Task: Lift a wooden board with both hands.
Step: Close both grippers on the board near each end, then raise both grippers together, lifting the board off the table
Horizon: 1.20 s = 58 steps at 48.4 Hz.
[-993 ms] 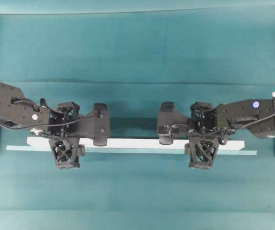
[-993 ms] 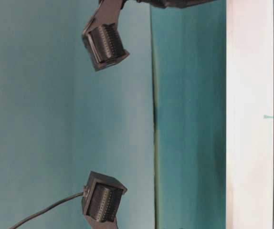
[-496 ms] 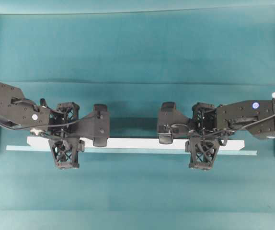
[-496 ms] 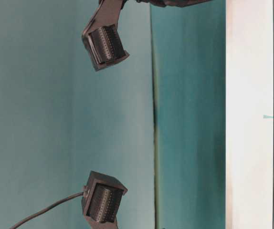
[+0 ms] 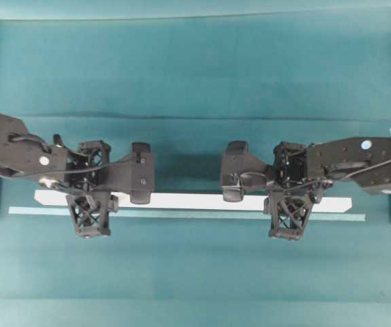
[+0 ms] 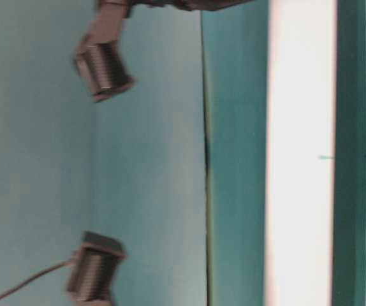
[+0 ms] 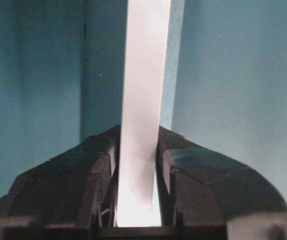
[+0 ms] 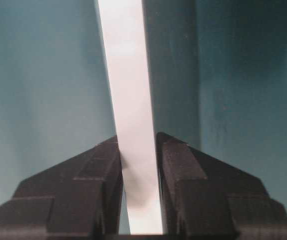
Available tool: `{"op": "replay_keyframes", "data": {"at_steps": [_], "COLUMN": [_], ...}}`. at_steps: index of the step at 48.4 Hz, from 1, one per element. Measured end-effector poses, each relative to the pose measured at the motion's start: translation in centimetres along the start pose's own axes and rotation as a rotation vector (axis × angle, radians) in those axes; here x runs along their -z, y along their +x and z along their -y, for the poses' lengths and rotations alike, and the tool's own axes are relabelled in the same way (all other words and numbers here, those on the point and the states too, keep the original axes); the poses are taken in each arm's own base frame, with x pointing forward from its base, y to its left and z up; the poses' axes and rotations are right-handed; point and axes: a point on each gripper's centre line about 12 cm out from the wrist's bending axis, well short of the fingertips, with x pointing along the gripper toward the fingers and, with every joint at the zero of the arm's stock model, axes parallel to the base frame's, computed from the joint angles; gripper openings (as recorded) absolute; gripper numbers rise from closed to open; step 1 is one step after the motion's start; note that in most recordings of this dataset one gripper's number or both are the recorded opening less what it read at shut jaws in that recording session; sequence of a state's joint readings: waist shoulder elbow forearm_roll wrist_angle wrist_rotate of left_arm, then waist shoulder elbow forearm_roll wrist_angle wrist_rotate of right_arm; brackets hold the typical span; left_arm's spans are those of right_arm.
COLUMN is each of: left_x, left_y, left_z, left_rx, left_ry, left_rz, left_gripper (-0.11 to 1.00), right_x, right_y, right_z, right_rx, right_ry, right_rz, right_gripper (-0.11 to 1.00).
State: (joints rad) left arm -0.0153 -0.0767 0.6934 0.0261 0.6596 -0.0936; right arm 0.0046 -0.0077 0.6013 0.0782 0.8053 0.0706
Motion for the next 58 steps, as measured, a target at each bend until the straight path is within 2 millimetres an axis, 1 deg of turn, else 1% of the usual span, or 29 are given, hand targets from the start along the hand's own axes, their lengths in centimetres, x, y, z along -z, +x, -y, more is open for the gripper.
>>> {"op": "replay_keyframes", "data": {"at_steps": [12, 21, 36, 58], "left_x": [-1.0, -1.9, -2.8, -4.4], "left_y": [-4.4, -7.0, -9.2, -13.1], "left_z": [0.0, 0.0, -0.1, 0.0], "left_rx": [0.000, -0.002, -0.007, -0.011], "left_ry": [-0.016, -0.016, -0.022, -0.044], "left_rz": [0.009, 0.031, -0.003, -0.022], "left_gripper": [0.18, 0.18, 0.18, 0.18], "right_x": [-0.4, -0.7, -1.7, -2.6], "right_y": [-3.6, -5.9, -9.6, -13.8], "right_z": [-0.1, -0.3, -0.4, -0.8], "right_rx": [-0.004, -0.006, -0.004, -0.004], "right_ry": [-0.001, -0.003, -0.008, -0.009], "right_rz": [0.004, -0.016, -0.056, -0.098], "right_gripper": [0.21, 0.21, 0.21, 0.21]}}
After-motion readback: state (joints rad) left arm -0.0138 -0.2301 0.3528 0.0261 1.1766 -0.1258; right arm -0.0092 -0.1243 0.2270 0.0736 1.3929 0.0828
